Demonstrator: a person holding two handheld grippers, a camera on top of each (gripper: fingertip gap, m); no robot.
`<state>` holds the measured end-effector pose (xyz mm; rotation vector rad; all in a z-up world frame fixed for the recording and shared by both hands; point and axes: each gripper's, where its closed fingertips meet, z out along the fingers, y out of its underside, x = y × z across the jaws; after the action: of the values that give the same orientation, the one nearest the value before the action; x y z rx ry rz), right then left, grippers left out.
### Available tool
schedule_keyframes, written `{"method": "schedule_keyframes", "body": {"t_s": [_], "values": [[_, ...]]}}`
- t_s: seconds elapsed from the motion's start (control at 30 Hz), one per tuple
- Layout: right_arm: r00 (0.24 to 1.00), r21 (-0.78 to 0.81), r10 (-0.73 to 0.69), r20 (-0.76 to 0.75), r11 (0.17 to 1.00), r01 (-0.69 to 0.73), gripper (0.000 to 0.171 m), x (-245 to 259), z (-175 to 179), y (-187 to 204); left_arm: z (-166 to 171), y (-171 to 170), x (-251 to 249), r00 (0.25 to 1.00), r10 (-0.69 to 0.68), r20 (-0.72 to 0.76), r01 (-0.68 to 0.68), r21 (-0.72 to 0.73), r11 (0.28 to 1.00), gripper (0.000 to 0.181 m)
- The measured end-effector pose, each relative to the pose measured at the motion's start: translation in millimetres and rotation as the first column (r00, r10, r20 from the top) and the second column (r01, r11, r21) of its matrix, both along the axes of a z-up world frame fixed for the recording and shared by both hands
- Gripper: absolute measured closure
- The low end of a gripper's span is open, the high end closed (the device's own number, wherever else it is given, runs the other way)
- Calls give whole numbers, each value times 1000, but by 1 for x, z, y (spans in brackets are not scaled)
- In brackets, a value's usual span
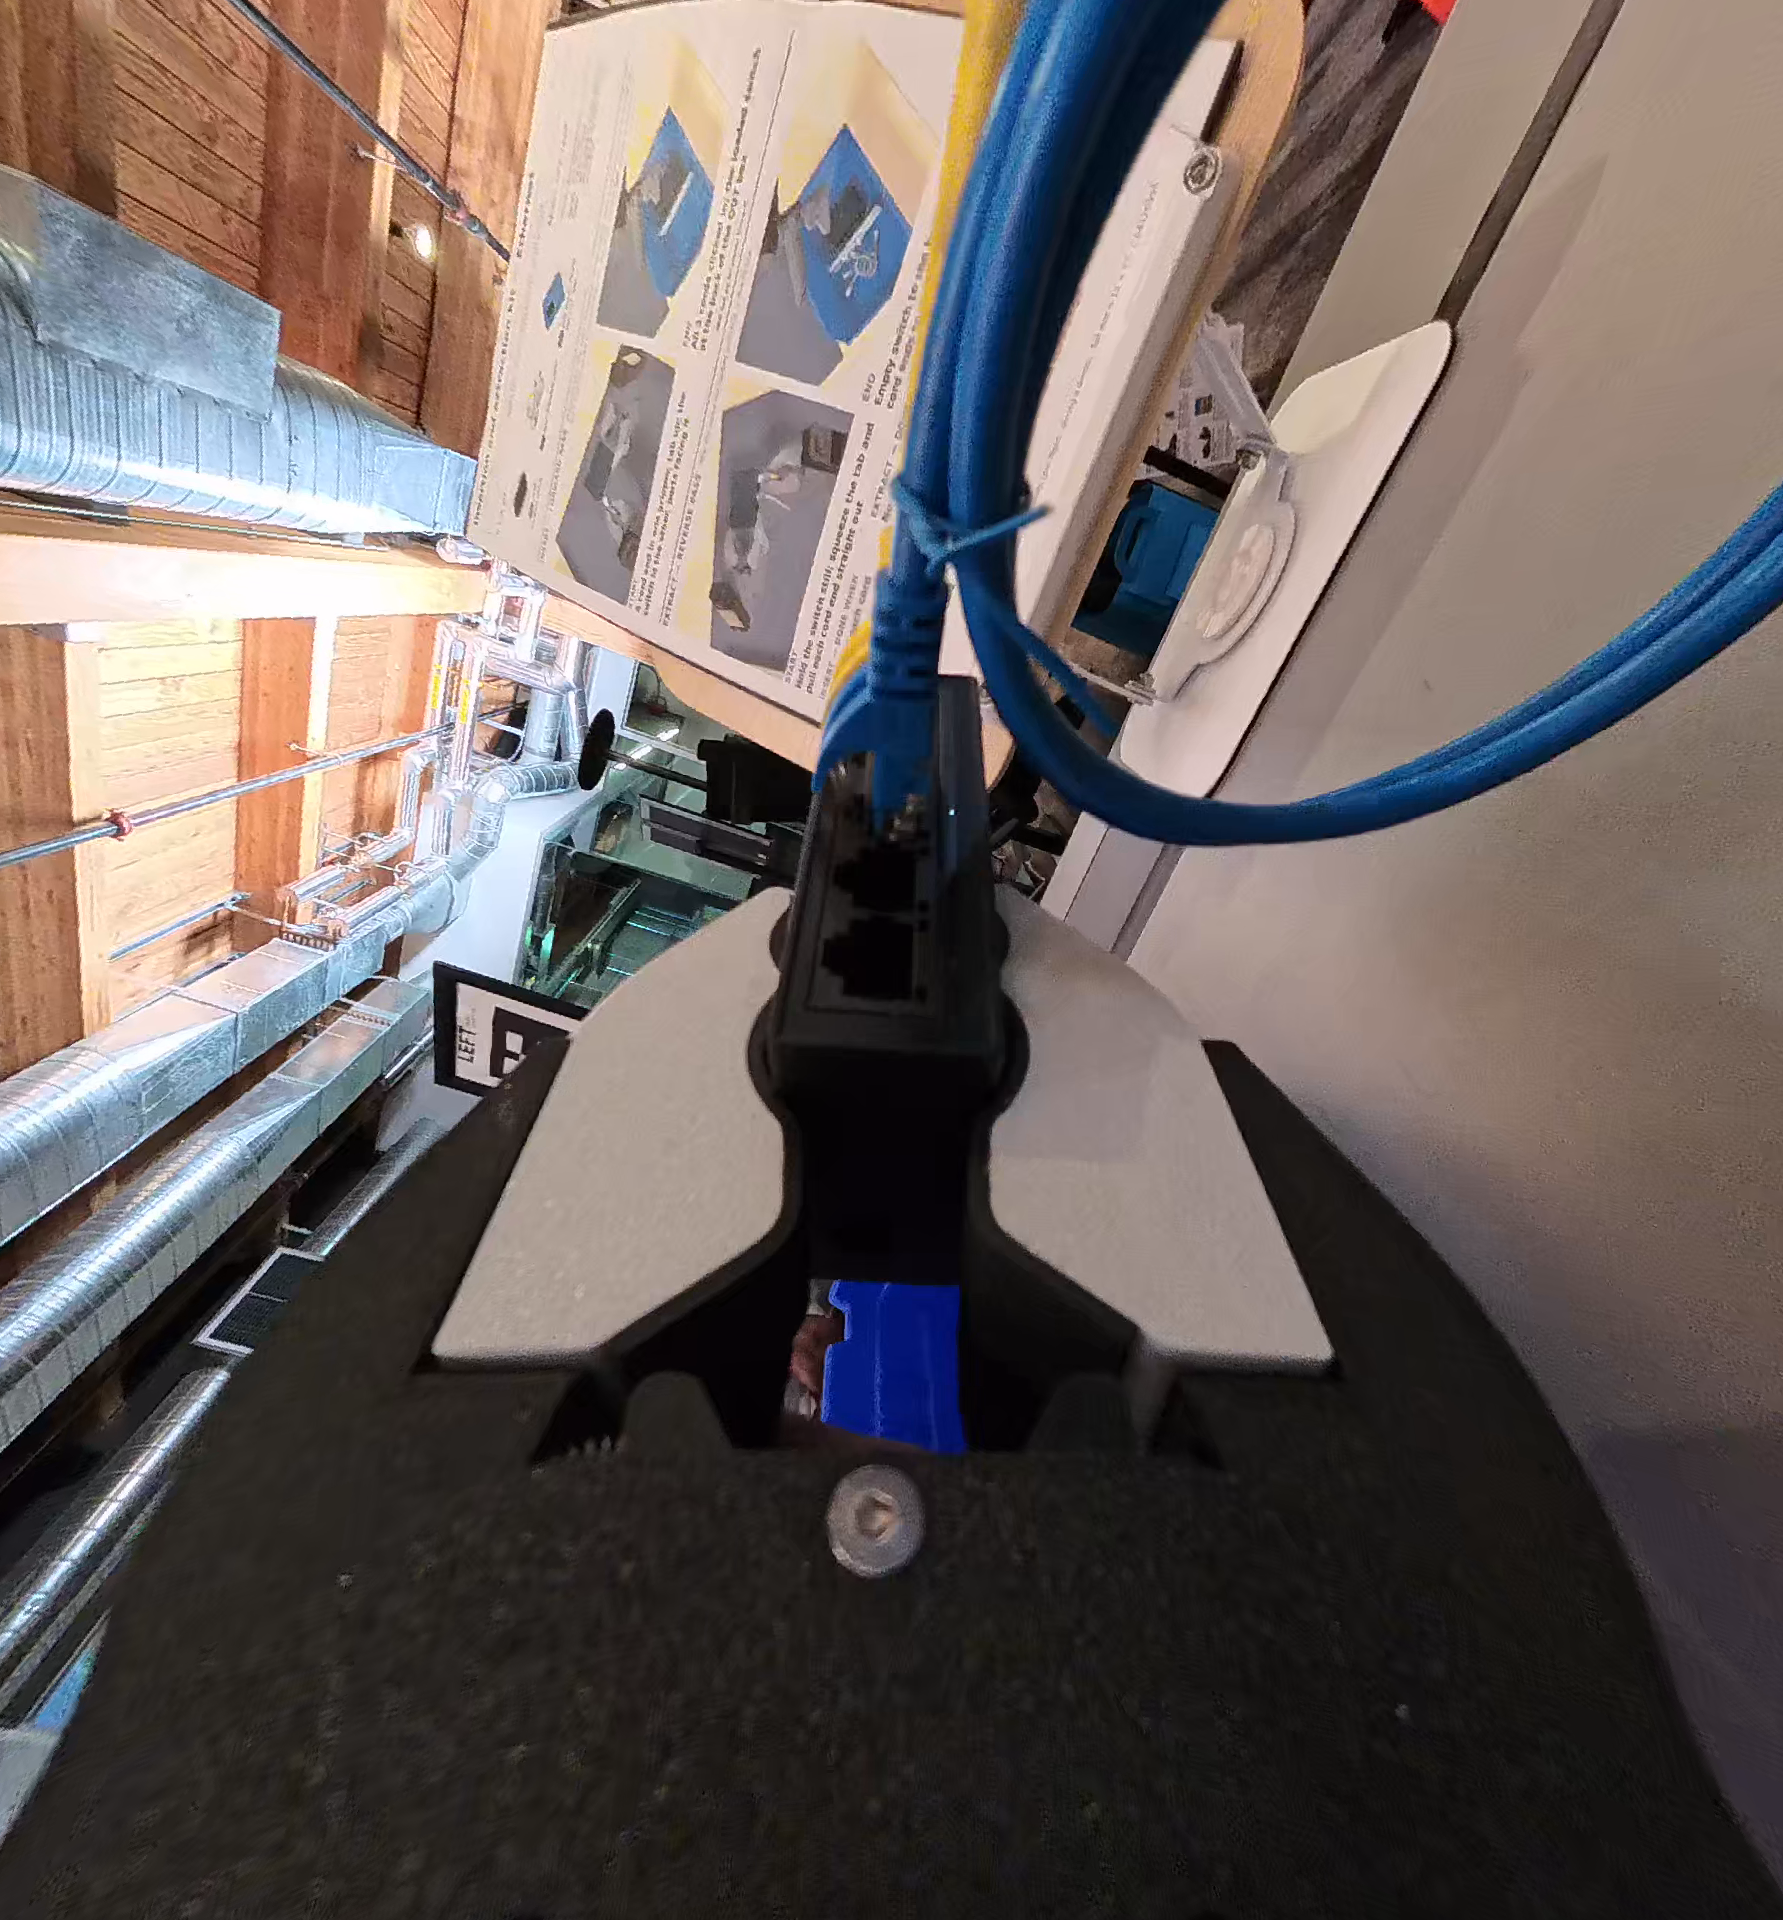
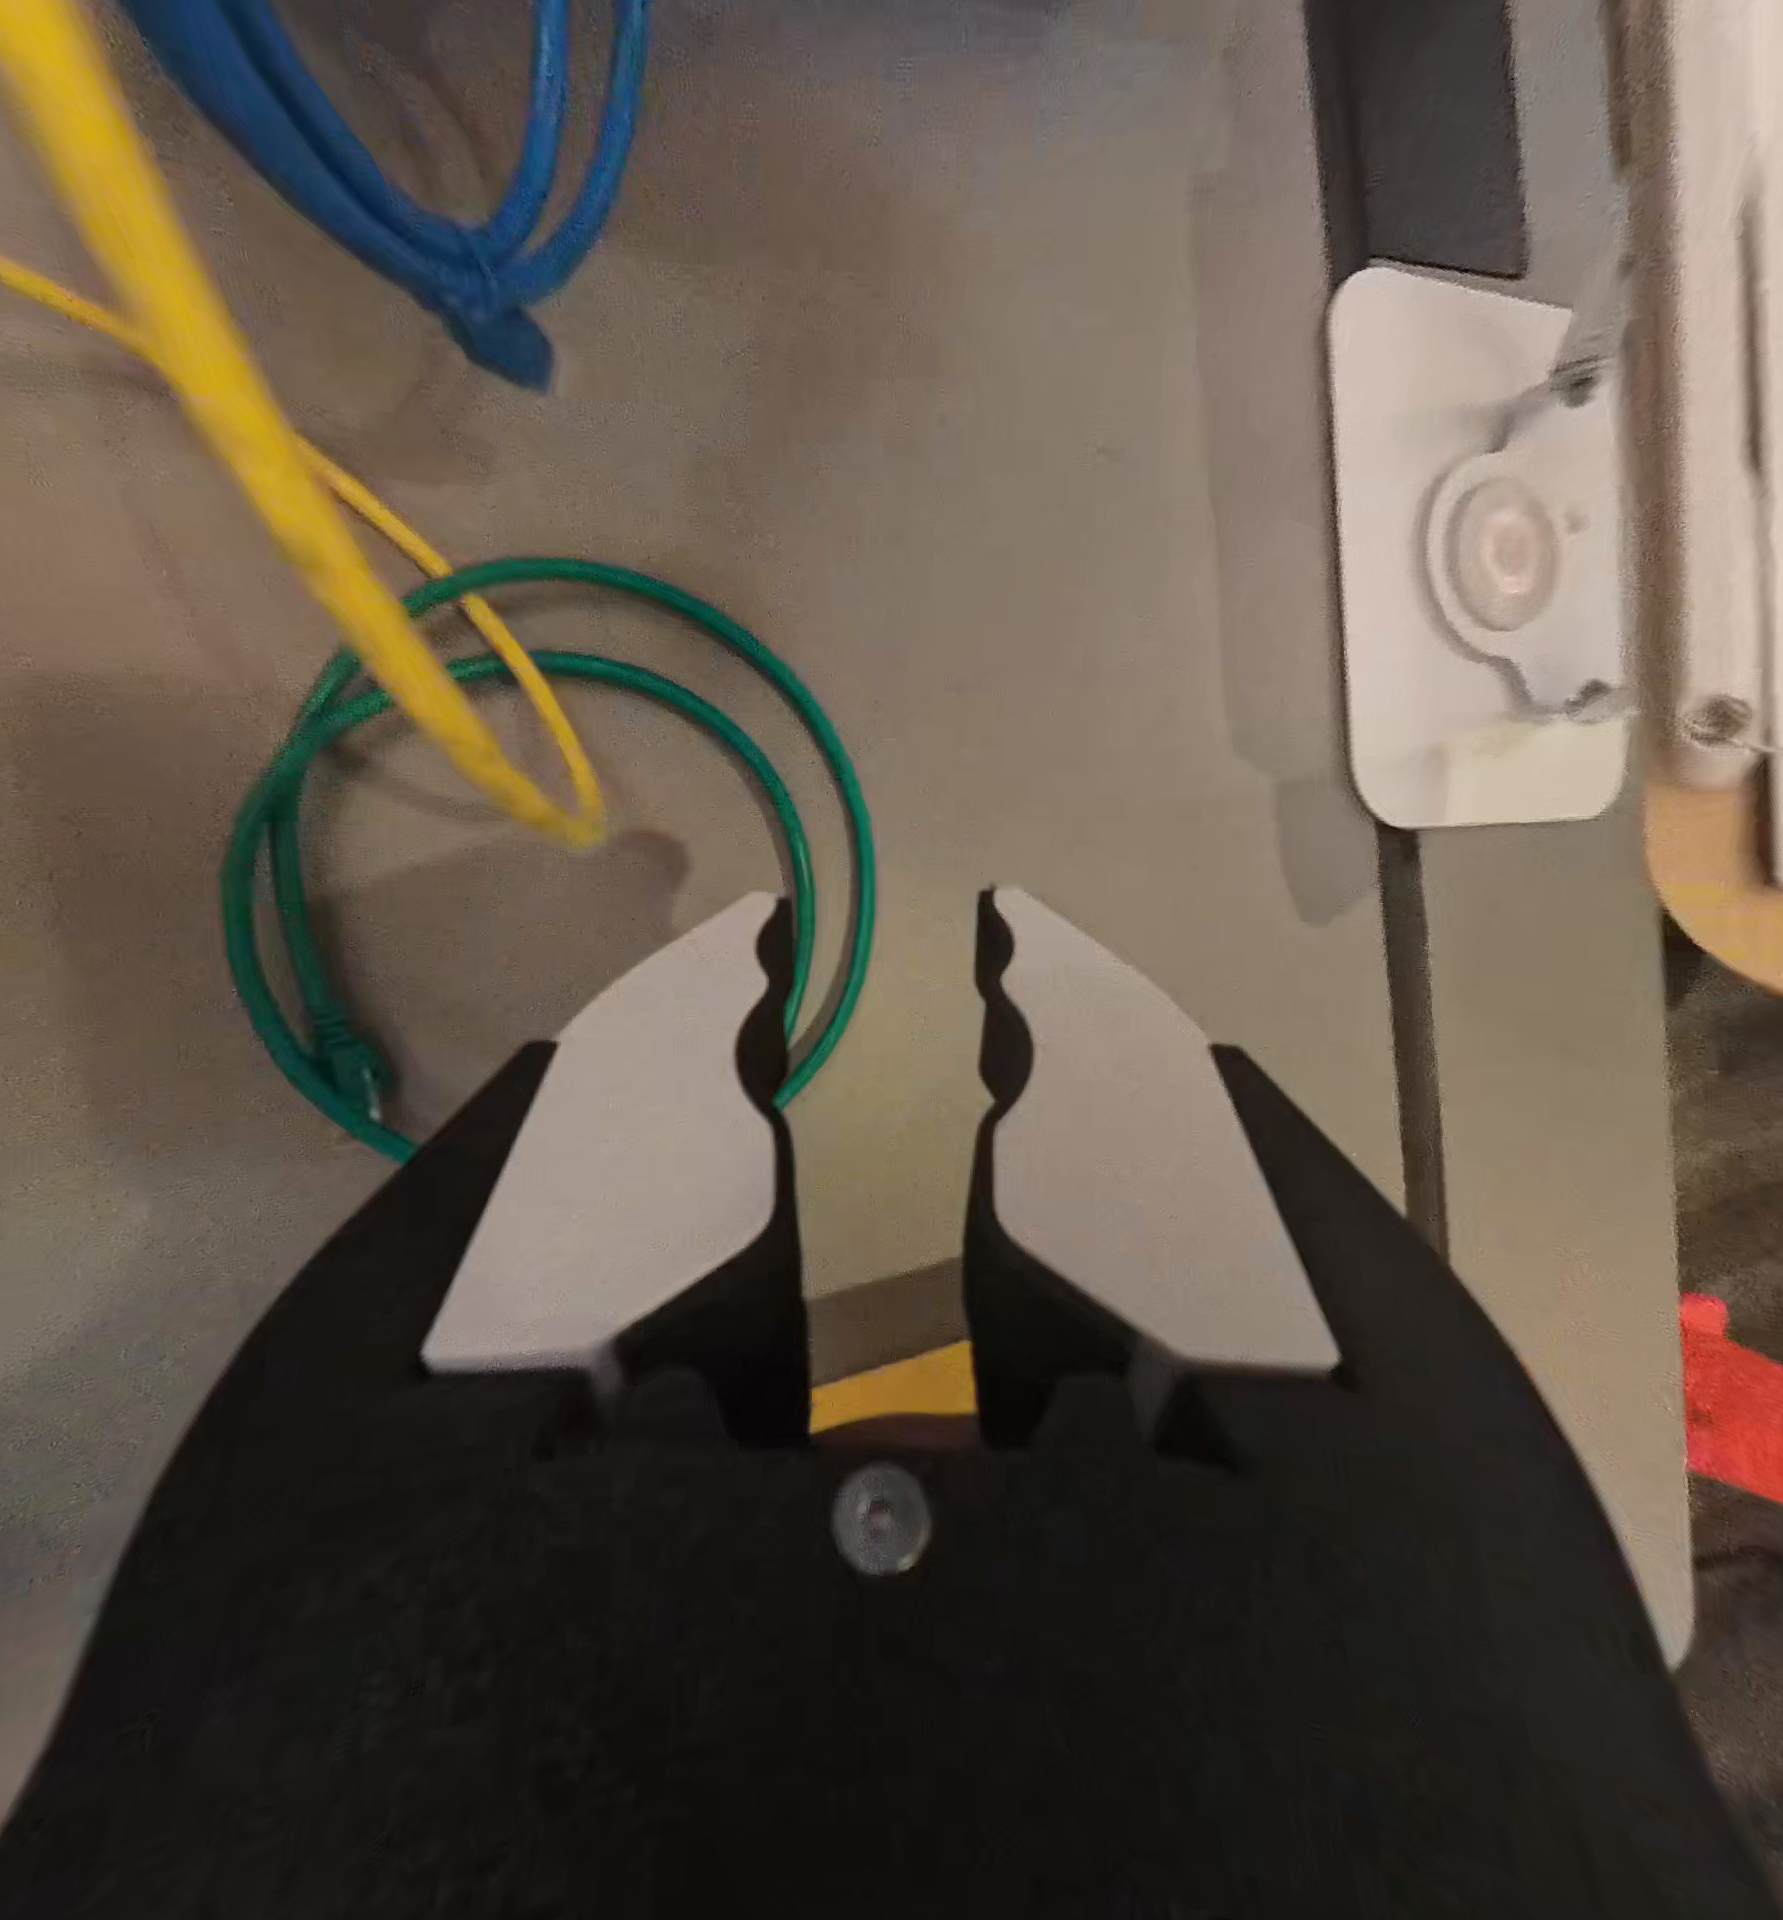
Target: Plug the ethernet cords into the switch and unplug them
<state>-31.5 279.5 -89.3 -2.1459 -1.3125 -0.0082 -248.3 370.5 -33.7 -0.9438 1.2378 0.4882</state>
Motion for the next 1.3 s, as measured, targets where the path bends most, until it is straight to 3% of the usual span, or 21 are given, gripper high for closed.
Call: {"method": "schedule_keyframes", "body": {"t_s": [0.17, 0.27, 0.3, 0.37, 0.4, 0.47, 0.53, 0.67, 0.8, 0.97, 1.0, 1.1, 1.2, 1.3], "values": [[989, -392, 146, -26, 909, -144, 124, -14, -82, 18, -2, -2, 1, 1000, 3, -15, -2, 17, 1000, 152], [981, -364, 189, 51, 918, -158, 117, -22, -113, 29, -3, -4, 0, 1000, -10, -6, 10, 5, 1000, 152], [976, -335, 205, 79, 927, -167, 120, -24, -120, 33, -3, -5, -1, 1000, -15, -1, 15, -2, 1000, 152], [975, -249, 193, 107, 955, -162, 164, -28, -118, 43, -2, -5, -2, 1000, -20, 10, 20, -13, 1000, 152], [972, -196, 156, 176, 973, -120, 165, -19, -116, 54, -2, -5, -3, 1000, -19, 8, 19, -13, 1000, 152], [985, -137, 43, 166, 990, -21, 165, -8, -103, 69, -3, -5, -4, 1000, -19, -5, 19, 0, 1000, 152], [984, -43, -167, 69, 985, 170, 166, 15, -73, 93, -6, -6, -3, 1000, -25, -19, 25, -1, 1000, 151], [852, 49, -478, -211, 866, 498, 166, 77, 6, 114, -11, -9, 1, 998, -27, -48, 28, 9, 1000, 151], [796, 217, -512, -323, 778, 589, 165, 122, 89, 97, -19, -8, 3, 996, -14, -84, 15, 14, 1000, 151], [729, 421, -547, -410, 596, 684, 165, 169, 195, 47, -24, -5, 3, 995, -6, -101, 6, 0, 1000, 151], [735, 428, -534, -418, 598, 678, 165, 170, 209, 37, -25, -4, 4, 995, -6, -101, 6, -4, 1000, 151], [770, 341, -532, -353, 693, 635, 165, 159, 204, 17, -25, -4, 4, 995, -8, -99, 7, -10, 1000, 151], [841, 186, -473, -264, 830, 525, 165, 118, 158, 4, -25, -3, 4, 995, -7, -96, 6, -16, 1000, 151], [884, 89, -425, -196, 890, 448, 165, 80, 121, -9, -24, 1, 1, 996, 7, -88, -8, -17, 1000, 151]]}}
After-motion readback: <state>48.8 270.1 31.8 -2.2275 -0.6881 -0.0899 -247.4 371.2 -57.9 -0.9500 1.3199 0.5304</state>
